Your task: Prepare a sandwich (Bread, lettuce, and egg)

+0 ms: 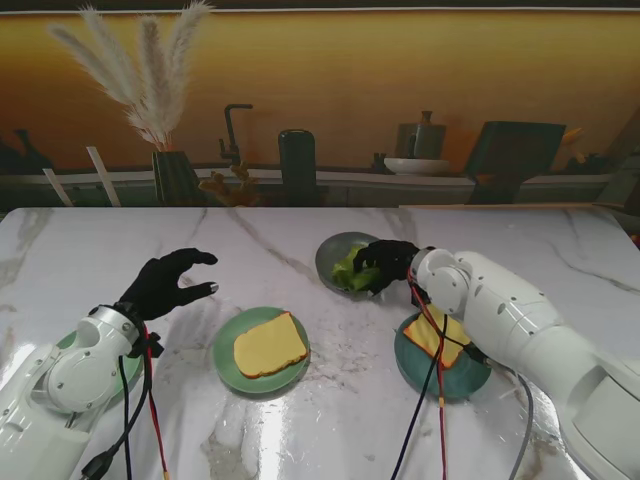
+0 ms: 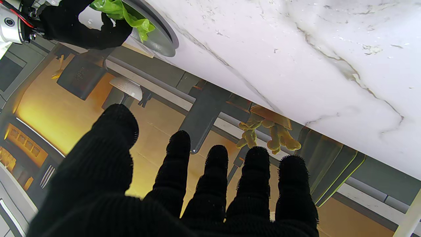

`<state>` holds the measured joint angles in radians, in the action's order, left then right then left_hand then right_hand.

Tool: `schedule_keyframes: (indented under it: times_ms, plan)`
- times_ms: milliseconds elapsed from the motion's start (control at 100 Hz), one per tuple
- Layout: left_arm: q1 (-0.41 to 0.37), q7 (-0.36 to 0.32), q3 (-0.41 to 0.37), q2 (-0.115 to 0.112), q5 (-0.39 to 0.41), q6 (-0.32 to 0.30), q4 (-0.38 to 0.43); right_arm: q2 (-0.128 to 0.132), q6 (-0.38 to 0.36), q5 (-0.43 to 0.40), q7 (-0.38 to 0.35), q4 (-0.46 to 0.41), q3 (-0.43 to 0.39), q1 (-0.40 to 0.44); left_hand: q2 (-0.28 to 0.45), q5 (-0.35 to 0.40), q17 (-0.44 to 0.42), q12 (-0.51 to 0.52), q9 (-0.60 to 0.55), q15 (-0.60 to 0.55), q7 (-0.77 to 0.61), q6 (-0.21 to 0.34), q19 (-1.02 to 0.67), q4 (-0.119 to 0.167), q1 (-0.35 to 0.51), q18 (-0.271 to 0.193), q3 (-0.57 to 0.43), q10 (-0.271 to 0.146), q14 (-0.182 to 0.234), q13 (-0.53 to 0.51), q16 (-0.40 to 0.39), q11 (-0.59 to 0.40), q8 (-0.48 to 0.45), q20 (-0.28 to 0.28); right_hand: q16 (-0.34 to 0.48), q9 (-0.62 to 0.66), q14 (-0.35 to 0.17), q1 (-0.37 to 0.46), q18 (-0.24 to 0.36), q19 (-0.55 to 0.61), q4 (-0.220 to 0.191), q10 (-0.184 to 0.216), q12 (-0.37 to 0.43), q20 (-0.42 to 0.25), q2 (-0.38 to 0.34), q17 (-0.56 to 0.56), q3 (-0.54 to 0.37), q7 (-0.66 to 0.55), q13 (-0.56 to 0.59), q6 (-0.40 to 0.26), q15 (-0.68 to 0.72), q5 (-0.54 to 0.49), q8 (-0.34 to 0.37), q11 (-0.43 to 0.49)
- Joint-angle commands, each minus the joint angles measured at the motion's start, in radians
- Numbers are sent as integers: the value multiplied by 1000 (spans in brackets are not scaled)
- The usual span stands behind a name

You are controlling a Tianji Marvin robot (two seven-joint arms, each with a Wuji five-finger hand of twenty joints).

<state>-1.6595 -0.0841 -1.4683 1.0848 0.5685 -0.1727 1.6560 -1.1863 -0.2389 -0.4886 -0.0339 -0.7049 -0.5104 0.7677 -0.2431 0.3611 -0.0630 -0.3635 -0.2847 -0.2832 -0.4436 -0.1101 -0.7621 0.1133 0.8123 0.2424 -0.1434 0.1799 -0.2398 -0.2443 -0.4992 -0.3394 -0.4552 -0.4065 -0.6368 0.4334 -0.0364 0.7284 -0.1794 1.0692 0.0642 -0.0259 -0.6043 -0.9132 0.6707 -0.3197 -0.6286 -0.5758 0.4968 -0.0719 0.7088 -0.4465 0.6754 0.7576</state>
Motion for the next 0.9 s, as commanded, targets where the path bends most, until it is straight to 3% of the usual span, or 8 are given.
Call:
schedule_keyframes:
  times_ms: [0,30,80,120,160,260,630,890]
  plan:
    - [0,-2,-2,2,-3,10,-1,-25,10,-6,13,11,4,-2,26,19,-14,21,20,10,-3,9,7,-13,10,7,21,-3,12,29,-2,7,-3,-5,-46,53,-22,122,81,50,-28,29,-40,-16,-7,-53,-149,-88,108,-4,91,-50,28,63]
    - [0,-2,-2,2,-3,10,-2,-27,11,-6,18,13,3,-1,26,22,-15,21,20,9,-4,11,7,-13,10,7,21,-4,12,29,-2,7,-3,-5,-58,66,-24,127,86,58,-22,33,-48,-19,-3,-68,-155,-108,120,-8,108,-61,31,73]
    - [0,-4,-2,2,-3,10,-2,-29,16,-5,22,13,1,1,25,25,-15,21,20,10,-5,9,7,-13,11,7,20,-3,14,30,-2,7,-3,-5,-125,111,-15,162,97,75,26,46,-80,-27,34,-113,-161,-168,163,-20,159,-90,44,109]
    - [1,-5,-3,2,-4,10,-2,-31,22,-5,27,13,0,4,25,27,-15,21,20,9,-5,9,7,-12,12,7,19,-2,14,30,-2,6,-3,-5,-177,150,-20,187,108,90,52,54,-147,-32,60,-157,-168,-224,201,-29,222,-112,63,148]
    - [1,-6,-3,2,-4,10,-2,-32,24,-2,27,13,-2,5,25,29,-15,21,21,10,-6,6,7,-12,12,7,19,-3,13,31,-2,7,-4,-5,-196,211,-28,207,114,109,66,60,-207,-39,79,-215,-176,-293,251,-52,279,-138,32,157]
    - [2,-7,-3,1,-5,10,-3,-35,22,3,34,18,-5,8,25,35,-14,21,21,9,-7,4,7,-12,12,9,18,-3,13,31,-2,6,-4,-6,-211,308,-47,241,118,154,83,75,-265,-68,108,-316,-199,-416,334,-104,361,-195,6,182]
    - [4,-9,-1,2,-10,9,-6,-22,-3,10,20,-25,-49,23,29,53,-14,21,22,8,-11,-2,7,-13,11,5,16,-3,14,34,-2,5,-6,-7,-279,388,-84,182,119,192,21,78,-340,-156,235,-476,-446,-461,425,-149,454,-287,65,215]
    - [6,-7,0,3,-16,8,-7,-4,2,3,19,-100,-117,58,32,59,-14,21,21,7,-13,-6,7,-13,11,3,16,-3,14,34,-2,4,-8,-7,-417,434,-109,160,118,196,-26,58,-380,-206,292,-547,-557,-441,462,-133,463,-333,85,203]
